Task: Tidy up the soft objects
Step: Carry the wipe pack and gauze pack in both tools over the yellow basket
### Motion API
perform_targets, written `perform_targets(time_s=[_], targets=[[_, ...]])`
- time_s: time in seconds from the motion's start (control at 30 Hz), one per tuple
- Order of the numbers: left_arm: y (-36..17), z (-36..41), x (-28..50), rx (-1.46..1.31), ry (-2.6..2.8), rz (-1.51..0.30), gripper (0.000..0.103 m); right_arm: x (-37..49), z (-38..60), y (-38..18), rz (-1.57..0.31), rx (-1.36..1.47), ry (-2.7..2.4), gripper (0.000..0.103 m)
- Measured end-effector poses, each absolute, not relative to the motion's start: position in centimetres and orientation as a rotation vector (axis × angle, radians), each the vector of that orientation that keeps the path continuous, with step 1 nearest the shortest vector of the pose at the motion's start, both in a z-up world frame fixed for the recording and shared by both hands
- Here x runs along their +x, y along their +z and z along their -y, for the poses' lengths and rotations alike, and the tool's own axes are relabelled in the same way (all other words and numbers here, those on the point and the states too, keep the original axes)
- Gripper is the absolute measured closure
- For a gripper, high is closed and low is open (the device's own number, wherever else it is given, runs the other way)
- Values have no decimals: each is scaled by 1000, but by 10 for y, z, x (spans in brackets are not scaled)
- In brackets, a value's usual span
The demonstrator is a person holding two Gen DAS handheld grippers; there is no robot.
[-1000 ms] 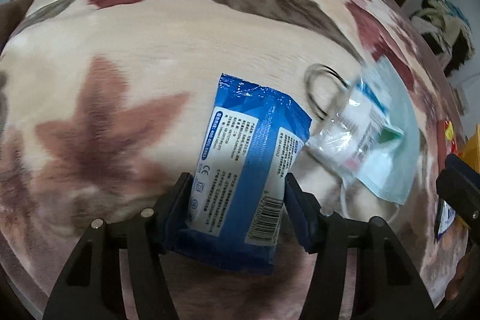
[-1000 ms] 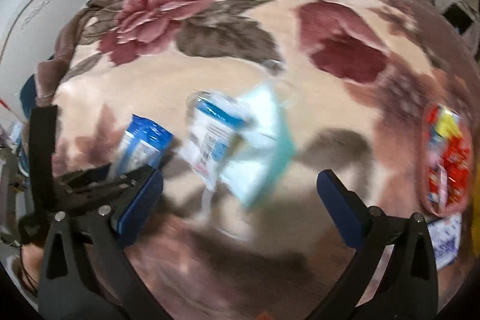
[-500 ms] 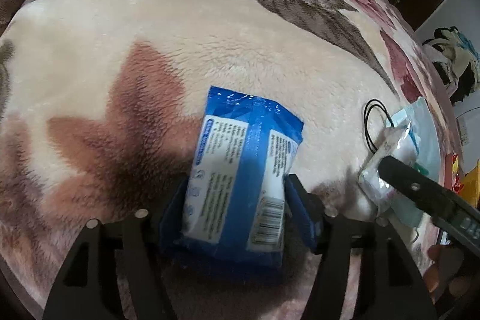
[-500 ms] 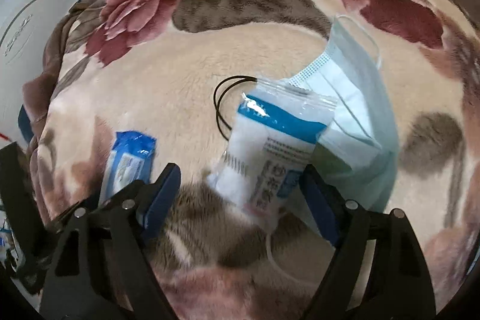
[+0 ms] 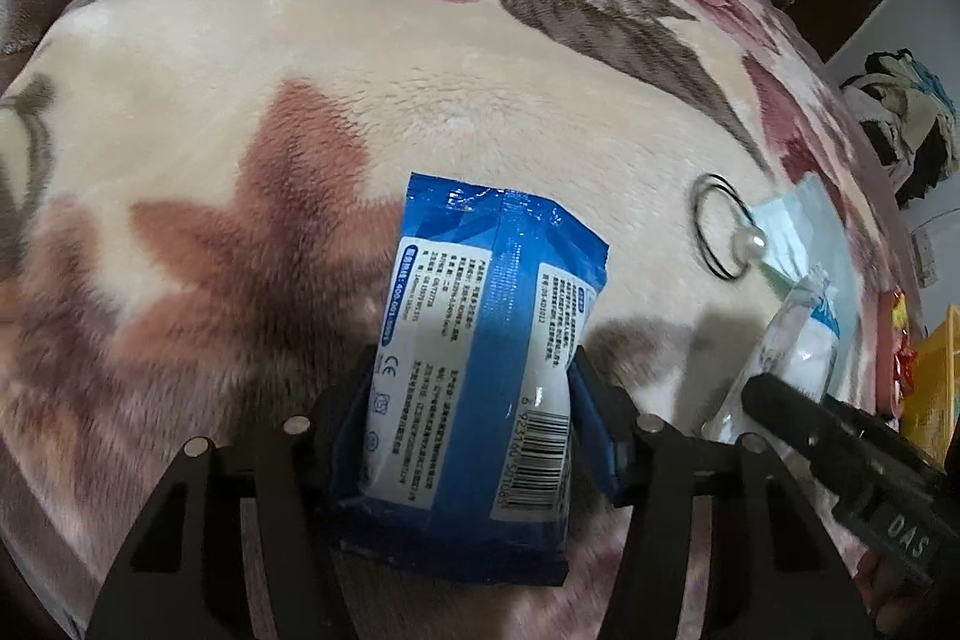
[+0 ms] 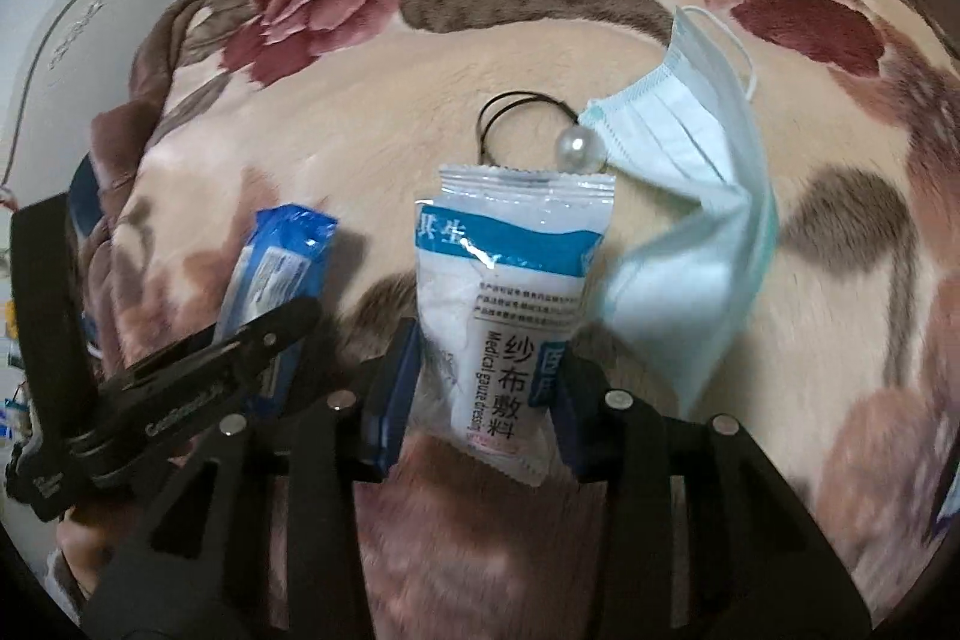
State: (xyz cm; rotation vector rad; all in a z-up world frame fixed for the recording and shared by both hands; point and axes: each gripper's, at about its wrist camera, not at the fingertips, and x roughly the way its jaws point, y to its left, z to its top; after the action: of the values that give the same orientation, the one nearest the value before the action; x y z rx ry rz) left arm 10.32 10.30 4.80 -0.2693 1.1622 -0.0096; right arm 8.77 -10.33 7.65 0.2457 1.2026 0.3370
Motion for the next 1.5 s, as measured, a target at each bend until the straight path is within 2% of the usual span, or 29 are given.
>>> perform_targets(time_s=[0.47, 0.8, 1.5], targets=[[92, -55, 40, -178, -54, -1147, 43, 16, 147, 108, -1172, 299, 306, 62], [123, 16, 17, -88, -138, -1117, 43, -20, 215, 126, -1113, 376, 225, 62], [204, 262, 20, 52, -480, -1013, 42, -69, 428, 204, -851, 520, -59, 62]])
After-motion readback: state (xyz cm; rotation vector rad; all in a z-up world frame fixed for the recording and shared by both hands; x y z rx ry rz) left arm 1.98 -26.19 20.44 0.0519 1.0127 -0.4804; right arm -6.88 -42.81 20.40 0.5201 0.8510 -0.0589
